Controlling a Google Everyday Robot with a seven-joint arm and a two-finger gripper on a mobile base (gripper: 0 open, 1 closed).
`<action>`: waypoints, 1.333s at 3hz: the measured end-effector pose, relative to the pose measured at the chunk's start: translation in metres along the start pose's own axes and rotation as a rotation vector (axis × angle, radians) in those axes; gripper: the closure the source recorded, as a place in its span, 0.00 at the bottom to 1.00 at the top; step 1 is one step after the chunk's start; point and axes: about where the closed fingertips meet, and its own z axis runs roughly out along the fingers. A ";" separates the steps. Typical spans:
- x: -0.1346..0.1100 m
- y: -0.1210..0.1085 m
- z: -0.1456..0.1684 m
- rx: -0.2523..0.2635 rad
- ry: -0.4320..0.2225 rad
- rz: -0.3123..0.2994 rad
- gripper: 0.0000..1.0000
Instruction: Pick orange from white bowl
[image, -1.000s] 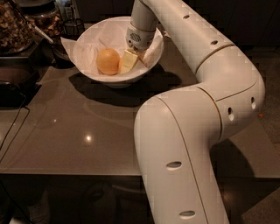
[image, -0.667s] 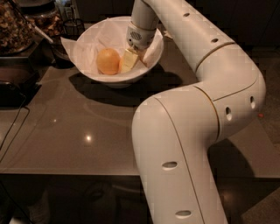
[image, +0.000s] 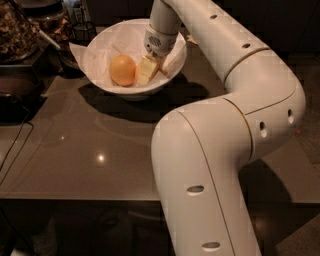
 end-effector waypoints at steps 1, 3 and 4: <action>0.000 0.005 -0.025 0.027 -0.067 -0.023 1.00; 0.006 0.031 -0.075 0.081 -0.129 -0.068 1.00; 0.006 0.032 -0.076 0.083 -0.132 -0.069 1.00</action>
Offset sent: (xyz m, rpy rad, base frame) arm -0.0571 -0.0228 0.0859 0.0985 -0.1552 0.0468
